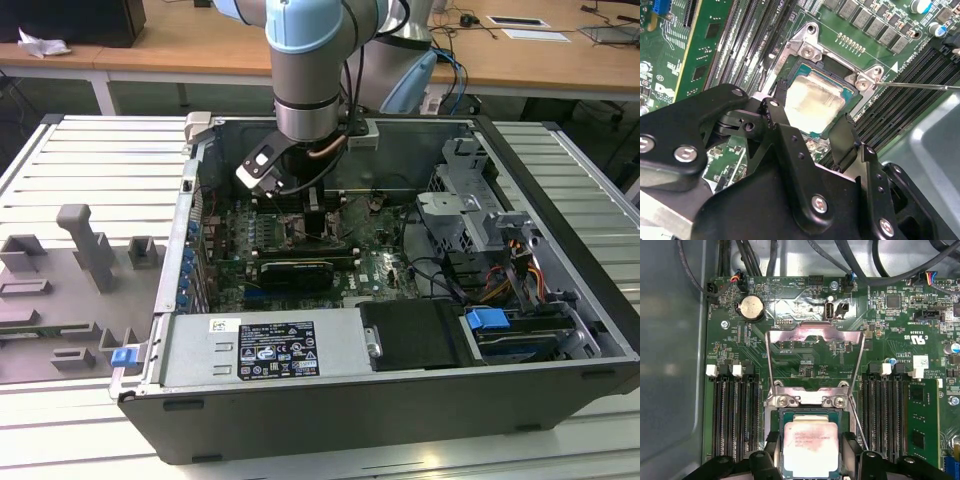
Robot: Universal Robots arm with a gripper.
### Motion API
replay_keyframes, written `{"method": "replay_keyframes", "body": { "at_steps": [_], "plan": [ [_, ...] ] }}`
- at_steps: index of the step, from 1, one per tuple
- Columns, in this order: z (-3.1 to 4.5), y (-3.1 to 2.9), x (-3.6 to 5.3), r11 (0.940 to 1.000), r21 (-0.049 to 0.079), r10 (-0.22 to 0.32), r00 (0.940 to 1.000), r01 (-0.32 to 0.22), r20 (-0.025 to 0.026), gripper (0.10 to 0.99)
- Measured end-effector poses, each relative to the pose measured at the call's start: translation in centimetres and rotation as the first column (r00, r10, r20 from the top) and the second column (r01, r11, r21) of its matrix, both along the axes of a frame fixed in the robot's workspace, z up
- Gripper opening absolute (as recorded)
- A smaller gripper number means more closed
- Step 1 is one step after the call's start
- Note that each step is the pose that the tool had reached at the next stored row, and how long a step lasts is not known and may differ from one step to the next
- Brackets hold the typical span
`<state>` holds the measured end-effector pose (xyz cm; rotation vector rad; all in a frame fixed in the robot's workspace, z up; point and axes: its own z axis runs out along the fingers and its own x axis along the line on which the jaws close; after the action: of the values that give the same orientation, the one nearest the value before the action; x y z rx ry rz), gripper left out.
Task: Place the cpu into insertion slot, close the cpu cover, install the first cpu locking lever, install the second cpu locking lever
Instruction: 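Place the cpu into insertion slot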
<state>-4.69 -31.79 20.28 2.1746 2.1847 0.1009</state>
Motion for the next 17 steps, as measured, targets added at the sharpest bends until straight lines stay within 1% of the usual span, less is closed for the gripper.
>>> {"method": "replay_keyframes", "body": {
  "at_steps": [2,5,8,10,11,16,17],
  "plan": [
    [0.08,0.00,0.00,1.0000,0.000,0.000,1.0000,0.000,-0.0001,0.604],
    [0.38,0.00,0.00,1.0000,0.000,0.000,1.0000,0.000,0.0000,0.604],
    [0.90,0.00,0.00,1.0000,-0.001,0.000,1.0000,0.000,0.0000,0.604],
    [1.06,0.00,0.00,1.0000,-0.001,0.000,1.0000,0.000,0.0000,0.604],
    [1.17,0.00,0.00,1.0000,-0.001,0.000,1.0000,0.000,0.0001,0.588],
    [1.33,0.00,0.00,1.0000,-0.001,0.000,1.0000,0.000,0.0000,0.278],
    [1.38,0.00,0.00,1.0000,-0.001,0.000,1.0000,0.000,0.0001,0.157]
  ]
}}
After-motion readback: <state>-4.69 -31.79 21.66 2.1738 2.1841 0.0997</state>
